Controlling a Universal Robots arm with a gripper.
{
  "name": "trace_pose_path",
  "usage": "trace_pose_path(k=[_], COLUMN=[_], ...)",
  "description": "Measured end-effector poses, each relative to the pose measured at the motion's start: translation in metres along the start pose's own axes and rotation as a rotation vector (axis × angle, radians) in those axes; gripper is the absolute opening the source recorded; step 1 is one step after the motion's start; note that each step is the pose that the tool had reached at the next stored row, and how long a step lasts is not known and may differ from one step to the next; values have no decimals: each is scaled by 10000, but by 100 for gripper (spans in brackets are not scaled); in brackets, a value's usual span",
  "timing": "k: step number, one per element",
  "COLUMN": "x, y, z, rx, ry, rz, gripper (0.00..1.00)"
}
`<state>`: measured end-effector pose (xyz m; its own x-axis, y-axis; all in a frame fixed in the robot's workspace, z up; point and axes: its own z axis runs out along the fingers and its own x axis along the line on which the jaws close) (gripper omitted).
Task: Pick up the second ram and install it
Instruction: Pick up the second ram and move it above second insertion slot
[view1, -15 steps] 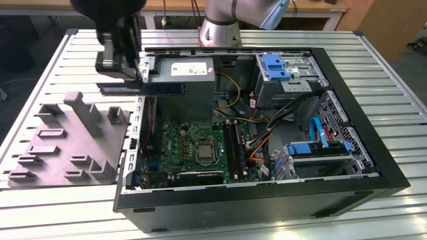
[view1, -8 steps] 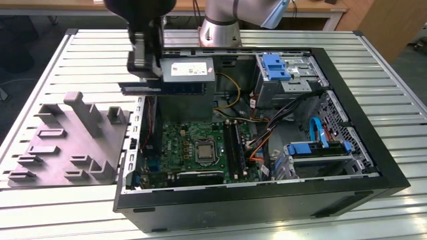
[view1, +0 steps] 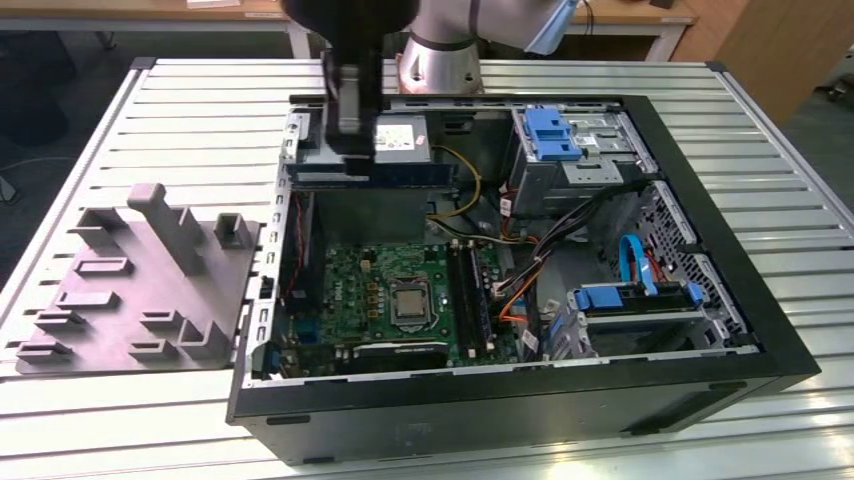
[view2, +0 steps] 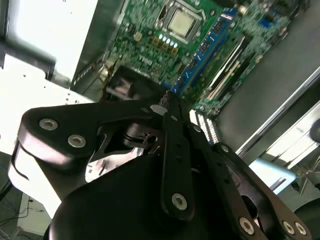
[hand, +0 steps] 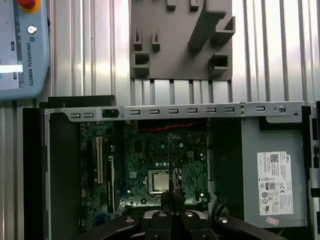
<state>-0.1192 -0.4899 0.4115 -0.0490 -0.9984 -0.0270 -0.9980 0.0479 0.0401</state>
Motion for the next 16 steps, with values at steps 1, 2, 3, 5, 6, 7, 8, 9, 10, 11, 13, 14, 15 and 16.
trace_pose_path(k=[1, 2, 3, 5, 6, 7, 8, 9, 10, 11, 13, 14, 15, 16], x=[-2, -4, -6, -11, -13, -15, -18, -20, -21, -22, -22, -22, -22, -23], y=[-45, -90, -134, -225, -273, -318, -363, -408, -443, -456, -458, -458, -458, -459], z=[-2, -3, -5, -8, -10, -11, -13, -15, -16, -16, -16, -16, -16, -11], rx=[0, 0, -1, 0, 0, 0, 0, 0, -1, 0, 0, 0, 0, 1], ry=[0, 0, 1, 0, 1, 0, 0, 0, 1, 1, 0, 0, -1, -3], rz=[0, 0, 1, -1, 1, 0, 0, 0, 0, 0, 0, 0, 1, 0], gripper=[12, 12, 12, 12, 12, 12, 12, 12, 12, 12, 12, 12, 12, 12])
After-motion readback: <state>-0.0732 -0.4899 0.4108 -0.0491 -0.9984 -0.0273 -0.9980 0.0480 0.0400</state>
